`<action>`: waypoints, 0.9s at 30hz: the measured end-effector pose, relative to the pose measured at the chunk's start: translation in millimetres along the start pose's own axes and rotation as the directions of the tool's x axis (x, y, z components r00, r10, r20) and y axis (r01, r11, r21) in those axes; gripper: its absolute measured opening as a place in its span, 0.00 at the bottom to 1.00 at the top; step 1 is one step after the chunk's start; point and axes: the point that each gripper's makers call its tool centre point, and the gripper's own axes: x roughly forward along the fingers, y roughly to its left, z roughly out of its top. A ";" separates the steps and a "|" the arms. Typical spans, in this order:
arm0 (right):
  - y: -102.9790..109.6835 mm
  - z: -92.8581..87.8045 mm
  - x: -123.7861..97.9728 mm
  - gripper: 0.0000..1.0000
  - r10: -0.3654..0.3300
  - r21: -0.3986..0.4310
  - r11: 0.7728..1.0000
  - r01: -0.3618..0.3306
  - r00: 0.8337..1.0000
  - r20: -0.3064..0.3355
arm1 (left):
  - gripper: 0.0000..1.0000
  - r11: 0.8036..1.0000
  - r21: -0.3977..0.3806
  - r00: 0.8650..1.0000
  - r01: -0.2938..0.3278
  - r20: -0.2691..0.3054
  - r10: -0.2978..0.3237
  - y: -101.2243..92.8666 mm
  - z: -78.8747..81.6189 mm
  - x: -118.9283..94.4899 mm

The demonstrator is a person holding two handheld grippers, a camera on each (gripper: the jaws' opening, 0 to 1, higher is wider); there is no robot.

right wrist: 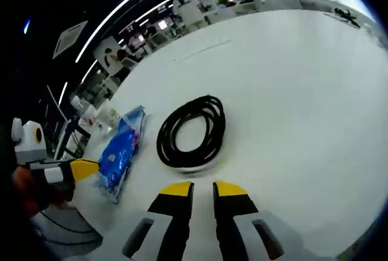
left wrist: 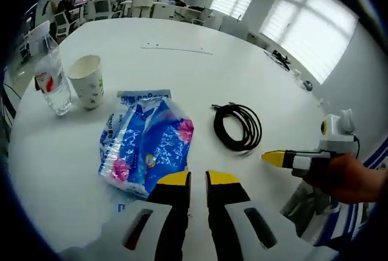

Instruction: Arrange the tabletop items into an orderly group along one side of the table until the central work area is clear of visible clutter.

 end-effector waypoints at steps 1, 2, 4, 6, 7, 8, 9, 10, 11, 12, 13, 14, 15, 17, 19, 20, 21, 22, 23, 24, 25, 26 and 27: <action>-2.8 2.7 3.0 0.11 0.001 -0.004 1.000 -0.001 1.000 -0.001 | 0.07 1.000 -0.004 1.000 -0.003 0.000 0.003 1.0 -1.9 -3.2; -2.2 2.2 3.2 0.11 0.002 -0.011 1.000 -0.002 1.000 -0.002 | 0.07 1.000 -0.005 1.000 -0.004 0.001 0.004 0.5 -2.6 -5.9; 1.8 -2.2 1.4 0.11 0.006 -0.019 1.000 -0.007 1.000 -0.005 | 0.07 1.000 -0.014 1.000 -0.017 -0.003 0.016 3.4 -7.6 -12.2; 10.5 -7.5 -0.3 0.11 0.014 -0.022 1.000 -0.014 1.000 -0.006 | 0.07 0.999 -0.026 1.000 -0.023 -0.005 0.023 6.0 -11.5 -16.6; 9.8 -8.7 0.6 0.12 0.016 -0.024 1.000 -0.016 1.000 -0.007 | 0.07 0.999 -0.032 1.000 -0.023 -0.005 0.023 6.4 -12.7 -18.5; 11.1 -10.7 0.4 0.12 0.017 -0.035 0.999 -0.017 1.000 -0.010 | 0.07 0.999 -0.042 1.000 -0.026 -0.005 0.026 10.9 -14.4 -17.6; 11.4 -11.8 -0.1 0.12 0.017 -0.039 0.999 -0.018 1.000 -0.013 | 0.07 0.998 -0.046 1.000 -0.030 -0.005 0.030 12.5 -15.6 -18.9; 11.8 -13.0 -0.4 0.12 0.018 -0.039 0.999 -0.018 1.000 -0.014 | 0.07 0.998 -0.056 0.999 -0.038 -0.005 0.037 16.3 -17.1 -20.3; 10.0 -12.7 -0.4 0.12 0.020 -0.033 0.999 -0.020 1.000 -0.014 | 0.07 0.997 -0.065 0.999 -0.044 -0.005 0.043 18.7 -18.2 -21.7; 10.2 -13.1 -0.6 0.12 0.021 -0.030 0.999 -0.021 1.000 -0.014 | 0.07 0.996 -0.077 0.999 -0.049 0.000 0.049 21.6 -19.0 -23.7; 11.6 -15.5 -1.9 0.12 0.021 -0.028 0.999 -0.021 1.000 -0.014 | 0.07 0.994 -0.090 0.998 -0.054 0.001 0.055 23.8 -19.7 -24.5; 12.3 -16.4 -2.2 0.12 0.020 -0.027 0.999 -0.020 1.000 -0.014 | 0.07 0.993 -0.098 0.998 -0.058 0.001 0.058 26.5 -20.5 -24.5; 13.5 -18.1 -2.5 0.12 0.023 -0.027 0.999 -0.023 1.000 -0.016 | 0.07 0.990 -0.123 0.998 -0.062 0.003 0.063 29.5 -21.7 -24.7; 14.1 -19.6 -1.6 0.12 0.024 -0.030 0.999 -0.025 0.999 -0.021 | 0.07 0.987 -0.149 0.998 -0.063 0.006 0.065 33.0 -23.0 -24.7; 16.7 -20.7 -1.4 0.12 0.028 -0.027 0.999 -0.028 0.999 -0.021 | 0.07 0.985 -0.158 0.997 -0.073 0.002 0.074 37.6 -25.1 -24.9; 17.7 -20.7 -1.6 0.12 0.029 -0.025 0.999 -0.030 0.999 -0.020 | 0.07 0.984 -0.161 0.997 -0.077 0.001 0.078 39.7 -26.0 -25.2; 20.4 -20.5 -3.0 0.12 0.030 -0.023 0.999 -0.031 0.999 -0.018 | 0.07 0.982 -0.173 0.997 -0.079 0.003 0.081 42.0 -26.6 -25.6; 21.5 -20.4 -3.7 0.12 0.031 -0.022 0.999 -0.031 0.999 -0.016 | 0.07 0.980 -0.182 0.997 -0.080 0.004 0.082 43.6 -26.7 -24.9; 23.7 -20.6 -6.0 0.11 0.033 -0.024 0.999 -0.033 0.999 -0.012 | 0.07 0.977 -0.198 0.996 -0.085 0.004 0.088 47.3 -27.9 -24.5; 25.9 -21.2 -7.8 0.12 0.036 -0.026 0.999 -0.036 0.999 -0.011 | 0.08 0.975 -0.204 0.996 -0.087 0.005 0.090 48.8 -28.2 -24.6; 27.1 -21.2 -7.3 0.12 0.039 -0.028 0.999 -0.039 0.999 -0.007 | 0.08 0.974 -0.210 0.996 -0.088 0.007 0.092 49.8 -28.2 -24.7; 29.6 -22.1 -7.6 0.12 0.045 -0.039 0.998 -0.045 0.999 -0.005 | 0.08 0.972 -0.217 0.996 -0.089 0.009 0.094 51.0 -28.2 -24.7; 33.2 -24.7 -11.0 0.12 0.049 -0.046 0.998 -0.049 0.999 -0.007 | 0.08 0.971 -0.221 0.995 -0.091 0.010 0.096 51.6 -28.2 -24.7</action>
